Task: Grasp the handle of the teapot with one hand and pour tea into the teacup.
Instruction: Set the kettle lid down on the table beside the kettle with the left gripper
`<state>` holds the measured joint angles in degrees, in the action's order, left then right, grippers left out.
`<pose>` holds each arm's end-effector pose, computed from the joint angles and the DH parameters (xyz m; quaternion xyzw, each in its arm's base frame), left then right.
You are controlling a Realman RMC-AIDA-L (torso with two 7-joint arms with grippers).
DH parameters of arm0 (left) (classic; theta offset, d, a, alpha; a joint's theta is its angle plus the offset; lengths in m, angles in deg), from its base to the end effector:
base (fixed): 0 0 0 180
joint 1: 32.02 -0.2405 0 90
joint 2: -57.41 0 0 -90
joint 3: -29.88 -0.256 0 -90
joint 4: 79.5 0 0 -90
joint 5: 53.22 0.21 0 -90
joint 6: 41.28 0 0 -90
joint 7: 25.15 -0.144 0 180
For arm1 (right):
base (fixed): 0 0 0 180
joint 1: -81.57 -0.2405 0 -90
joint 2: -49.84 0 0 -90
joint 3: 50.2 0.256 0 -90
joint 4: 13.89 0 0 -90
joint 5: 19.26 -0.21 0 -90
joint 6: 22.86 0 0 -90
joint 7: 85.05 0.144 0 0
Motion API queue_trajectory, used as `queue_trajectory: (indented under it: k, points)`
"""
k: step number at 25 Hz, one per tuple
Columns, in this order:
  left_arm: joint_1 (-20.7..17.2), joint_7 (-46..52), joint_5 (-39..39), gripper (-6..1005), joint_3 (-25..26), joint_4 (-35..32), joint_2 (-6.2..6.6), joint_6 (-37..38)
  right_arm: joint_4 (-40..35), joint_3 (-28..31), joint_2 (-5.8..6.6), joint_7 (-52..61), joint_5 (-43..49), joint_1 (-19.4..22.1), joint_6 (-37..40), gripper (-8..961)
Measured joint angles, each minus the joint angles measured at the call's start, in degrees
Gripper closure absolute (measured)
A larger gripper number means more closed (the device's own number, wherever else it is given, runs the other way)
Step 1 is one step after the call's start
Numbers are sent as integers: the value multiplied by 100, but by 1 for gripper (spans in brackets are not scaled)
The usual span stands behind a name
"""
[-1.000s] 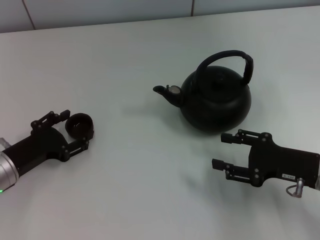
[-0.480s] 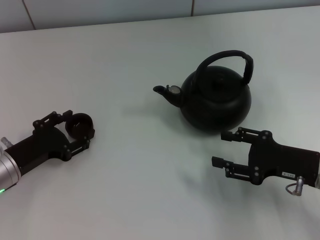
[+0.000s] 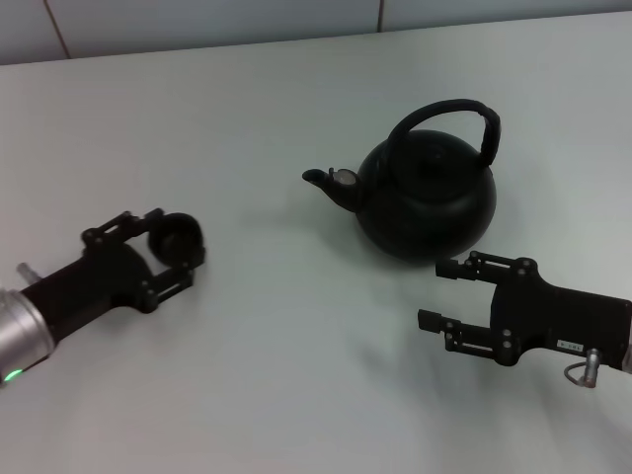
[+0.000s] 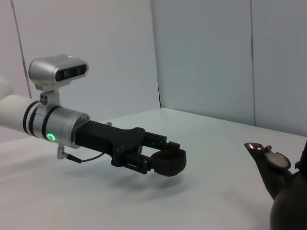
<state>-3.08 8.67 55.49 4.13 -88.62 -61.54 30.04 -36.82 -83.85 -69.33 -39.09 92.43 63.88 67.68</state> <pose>-0.3145 0.3056 -0.0604 -0.9150 -0.1404 -0.2218 0.3063 0.3288 0.2406 -0.0293 -0.9269 0.1536 0.2703 0.2101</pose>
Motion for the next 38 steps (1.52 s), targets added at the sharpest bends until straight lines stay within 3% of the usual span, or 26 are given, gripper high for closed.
queue_trajectory:
  k: [13,24,38]
  points:
    - [809,-263,9,286,-59,986,-15,-334,9,0,0,0,0,38,18,279]
    - [974,-1030,-20,267,4,1479,-21,-943,9,0,0,0,1,47,25,279]
    - [999,-1123,-13,242,164,1573,-21,-1104,24,0,0,0,1,21,17,280]
